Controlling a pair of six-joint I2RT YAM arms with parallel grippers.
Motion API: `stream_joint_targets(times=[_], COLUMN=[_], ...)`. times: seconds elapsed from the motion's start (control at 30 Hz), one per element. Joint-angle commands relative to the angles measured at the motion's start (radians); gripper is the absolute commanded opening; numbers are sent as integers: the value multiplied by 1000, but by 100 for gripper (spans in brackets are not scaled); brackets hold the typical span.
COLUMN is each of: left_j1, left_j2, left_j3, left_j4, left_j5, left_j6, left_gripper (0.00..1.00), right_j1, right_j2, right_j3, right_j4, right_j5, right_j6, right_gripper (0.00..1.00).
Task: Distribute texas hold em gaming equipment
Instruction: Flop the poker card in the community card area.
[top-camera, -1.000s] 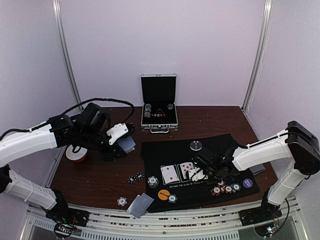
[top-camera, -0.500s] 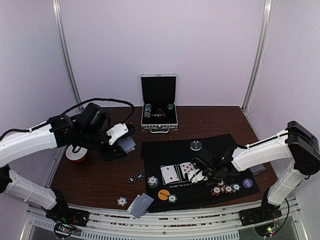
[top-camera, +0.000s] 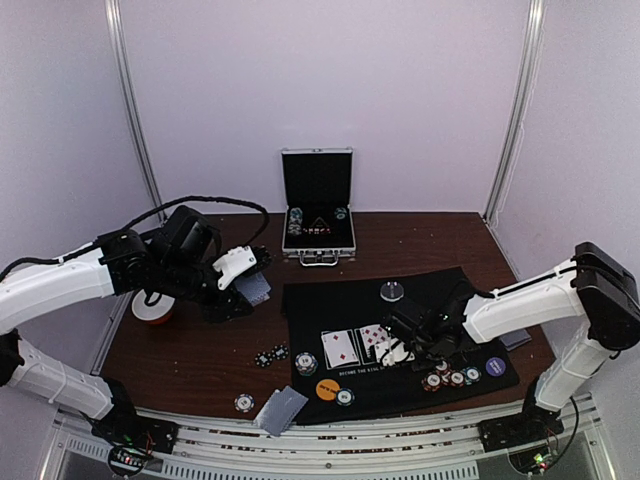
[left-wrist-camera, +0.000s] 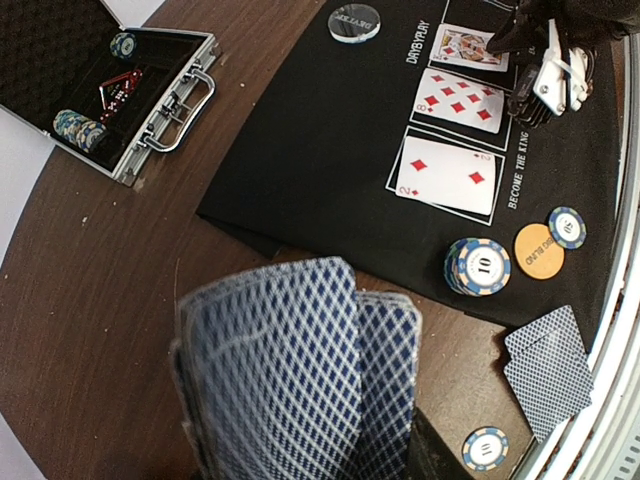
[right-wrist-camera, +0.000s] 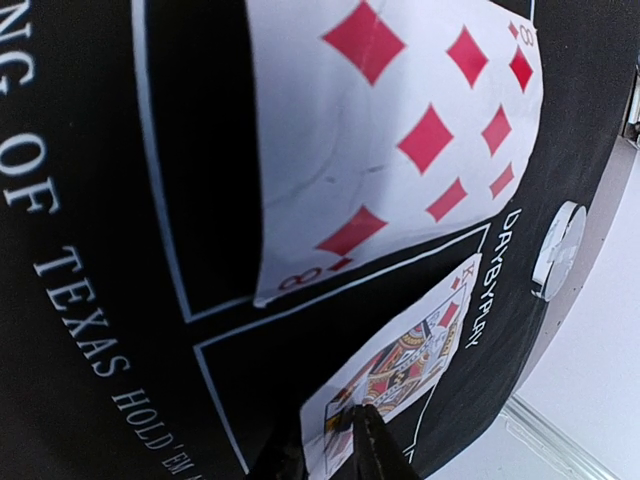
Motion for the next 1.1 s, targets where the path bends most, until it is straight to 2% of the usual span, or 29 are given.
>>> stream_joint_targets(times=[0.0, 0.17, 0.27, 0.43, 0.53, 0.6, 0.73, 0.8, 0.9, 1.07], left_j1=[-1, -1, -1, -1, -1, -1, 0, -1, -1, -1], left_j2=[-14, -13, -14, -16, -18, -16, -4, 3, 4, -7], left_j3=[12, 13, 10, 5, 4, 7, 18, 28, 32, 31], left_j4=[46, 46, 46, 47, 46, 46, 46, 46, 46, 46], left_j5=[-11, -10, -8, -5, -2, 0, 5, 11, 19, 31], left_j6=[9, 10, 10, 7, 9, 9, 8, 8, 9, 3], left_gripper=[41, 41, 41, 41, 41, 41, 41, 41, 41, 41], right_j1=[17, 46, 60, 56, 18, -28, -138, -151, -152, -145], right_j2=[-9, -38, -69, -181, -264, -315, -361, -332, -222, -4], right_j3=[-9, 14, 32, 60, 107, 168, 222, 223, 281, 469], right_j4=[-88, -128, -149, -116, -38, 14, 267, 437, 578, 561], right_j5=[-43, -45, -50, -77, -100, -201, -654, -816, -938, -985], right_j6=[12, 24, 27, 124, 263, 399, 712, 886, 1046, 1123], right_gripper=[21, 28, 35, 46, 55, 64, 89, 99, 100, 96])
